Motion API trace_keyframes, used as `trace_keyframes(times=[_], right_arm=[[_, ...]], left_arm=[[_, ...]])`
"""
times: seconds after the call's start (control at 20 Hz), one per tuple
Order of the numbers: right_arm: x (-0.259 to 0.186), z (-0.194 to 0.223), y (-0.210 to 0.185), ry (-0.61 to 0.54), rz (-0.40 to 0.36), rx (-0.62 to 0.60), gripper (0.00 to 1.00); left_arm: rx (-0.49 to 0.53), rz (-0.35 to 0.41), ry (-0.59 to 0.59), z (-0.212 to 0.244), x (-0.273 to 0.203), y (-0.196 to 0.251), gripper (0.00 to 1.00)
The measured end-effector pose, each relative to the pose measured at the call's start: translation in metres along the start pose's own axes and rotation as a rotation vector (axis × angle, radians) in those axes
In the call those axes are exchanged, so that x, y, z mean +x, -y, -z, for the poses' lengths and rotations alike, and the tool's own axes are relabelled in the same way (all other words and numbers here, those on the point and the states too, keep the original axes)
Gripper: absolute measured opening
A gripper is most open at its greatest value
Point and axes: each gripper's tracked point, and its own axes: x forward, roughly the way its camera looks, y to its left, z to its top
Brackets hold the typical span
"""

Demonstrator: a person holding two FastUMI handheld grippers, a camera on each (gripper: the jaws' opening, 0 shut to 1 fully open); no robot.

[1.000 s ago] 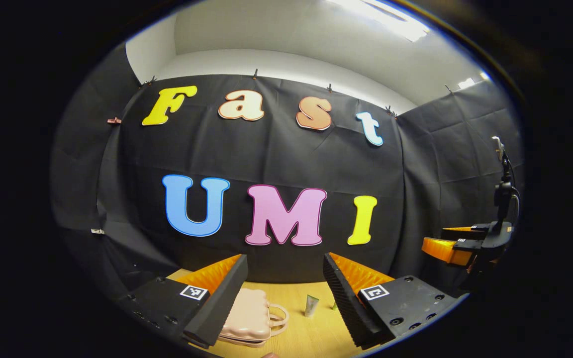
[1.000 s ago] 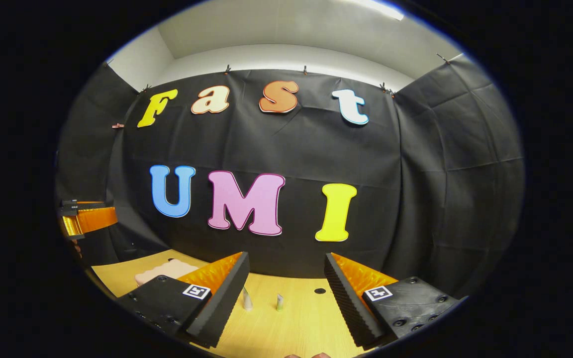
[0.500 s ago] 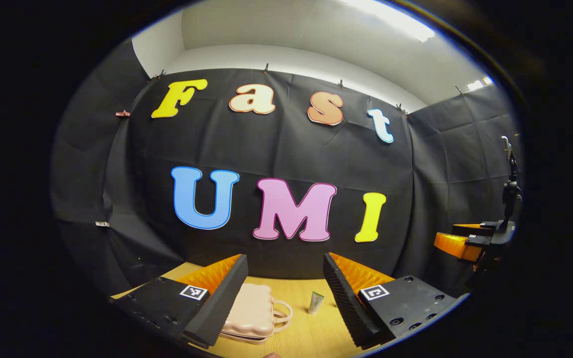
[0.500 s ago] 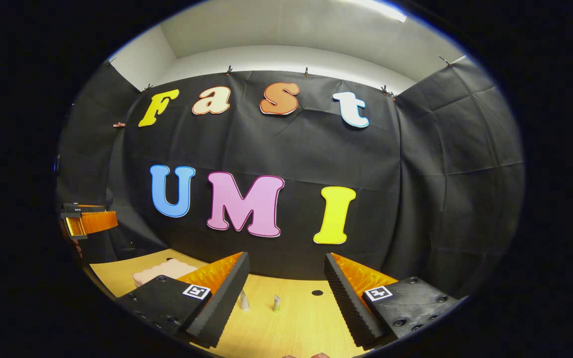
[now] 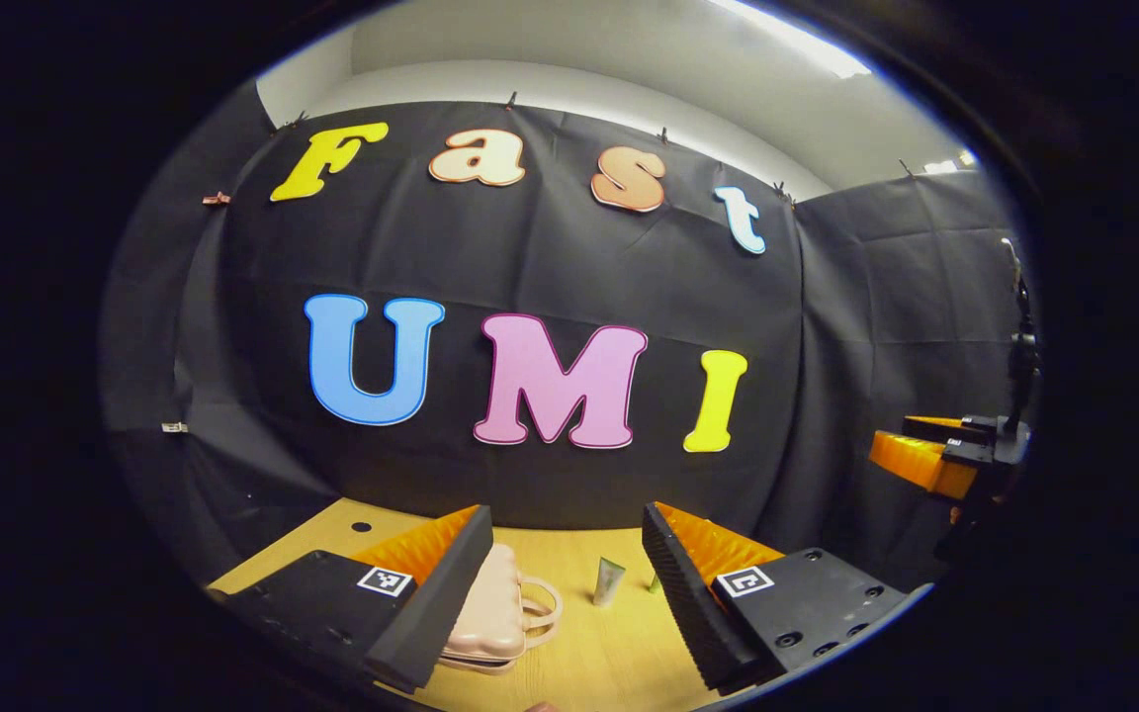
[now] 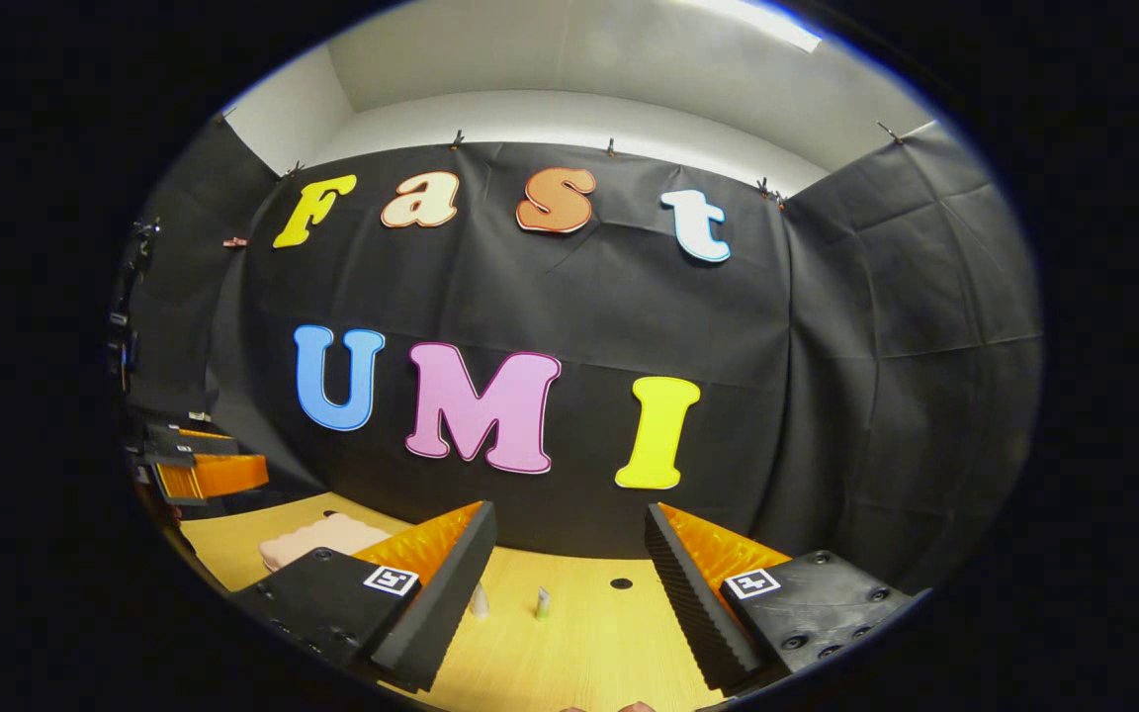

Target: First open the suitcase, pack the skin care products into it, and then close the suitcase.

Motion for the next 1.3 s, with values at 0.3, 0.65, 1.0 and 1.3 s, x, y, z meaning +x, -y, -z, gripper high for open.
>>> trace_keyframes(times=[0.3,0.65,1.0,1.3], right_arm=[[-0.011,-0.01,0.002,0.001,0.066,-0.047,0.96],[0.018,-0.006,0.003,0.035,0.012,-0.091,0.96],[0.084,0.086,0.03,-0.078,-0.11,-0.083,0.96],[0.108,0.13,0.06,-0.164,-0.12,-0.085,0.96]], left_arm=[[-0.074,0.116,-0.179,0.056,0.045,0.006,0.96],[-0.143,0.151,-0.42,0.139,0.133,0.024,0.96],[-0.121,-0.059,-0.733,0.259,0.214,0.006,0.97],[-0.108,-0.188,-0.939,0.336,0.243,-0.013,0.97]])
